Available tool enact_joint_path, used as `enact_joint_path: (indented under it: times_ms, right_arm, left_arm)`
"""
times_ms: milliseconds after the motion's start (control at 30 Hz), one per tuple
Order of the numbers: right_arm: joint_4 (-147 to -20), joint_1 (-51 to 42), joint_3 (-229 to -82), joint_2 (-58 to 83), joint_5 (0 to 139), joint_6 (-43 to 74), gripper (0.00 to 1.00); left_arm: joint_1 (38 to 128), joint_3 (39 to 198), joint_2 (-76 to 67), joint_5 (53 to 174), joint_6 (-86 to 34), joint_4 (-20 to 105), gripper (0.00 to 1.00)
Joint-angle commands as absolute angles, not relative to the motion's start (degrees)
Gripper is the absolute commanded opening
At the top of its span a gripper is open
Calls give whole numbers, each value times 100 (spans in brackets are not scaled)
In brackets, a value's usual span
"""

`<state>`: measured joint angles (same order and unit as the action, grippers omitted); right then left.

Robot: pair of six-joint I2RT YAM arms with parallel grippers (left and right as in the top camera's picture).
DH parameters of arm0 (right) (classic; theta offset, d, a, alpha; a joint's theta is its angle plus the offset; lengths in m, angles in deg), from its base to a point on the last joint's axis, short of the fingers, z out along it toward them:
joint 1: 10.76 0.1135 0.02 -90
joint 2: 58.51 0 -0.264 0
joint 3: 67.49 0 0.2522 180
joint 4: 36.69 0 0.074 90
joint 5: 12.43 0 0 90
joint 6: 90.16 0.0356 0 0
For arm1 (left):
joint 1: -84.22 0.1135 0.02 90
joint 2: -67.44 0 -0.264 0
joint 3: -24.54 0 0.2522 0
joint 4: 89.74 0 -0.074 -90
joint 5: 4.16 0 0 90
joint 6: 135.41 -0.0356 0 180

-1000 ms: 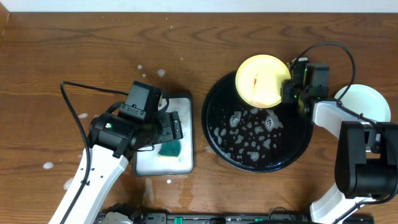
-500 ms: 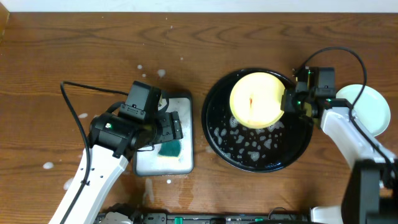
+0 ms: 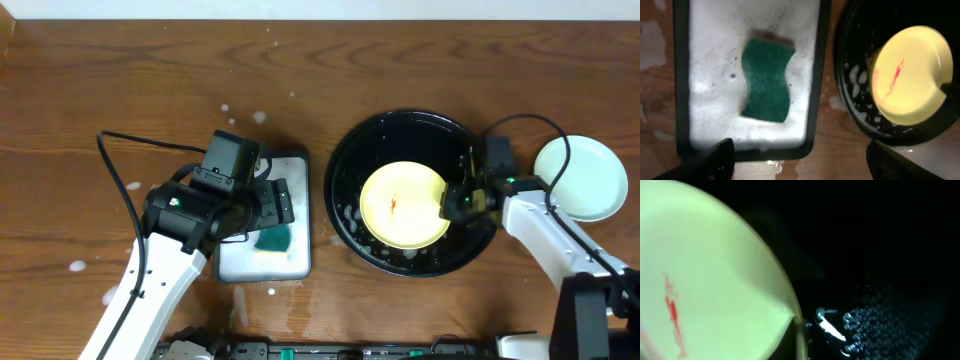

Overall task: Clean dirty plates on tray and stack at the side
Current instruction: 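Grasp the yellow plate rim with right gripper and pull it centered, then pick the sponge from the foam tray with left gripper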

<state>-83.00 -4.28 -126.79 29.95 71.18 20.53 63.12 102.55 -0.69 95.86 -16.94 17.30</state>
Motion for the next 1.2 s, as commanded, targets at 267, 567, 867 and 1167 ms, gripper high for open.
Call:
enact_joint_path:
  times_ms: [267,567,867,1167]
  right_arm:
    - [-8735,-378,-13125,1535,5868,800,36]
    - [-9380,-378,-13125,661,5756,746,30]
    - [-9551,-374,-13123,825,5756,816,26]
    - [-9548,-367,-13123,825,5758,813,24]
  left_arm:
    - [6330,9611,-334,8622,-1714,2270,84]
    - [6332,8603,-1578,8648,-1712,3874,68]
    - [6332,8590,-2843,8954,-1847,4510,7]
    - [6391,9156,-2002,8969,-2031,3406,59]
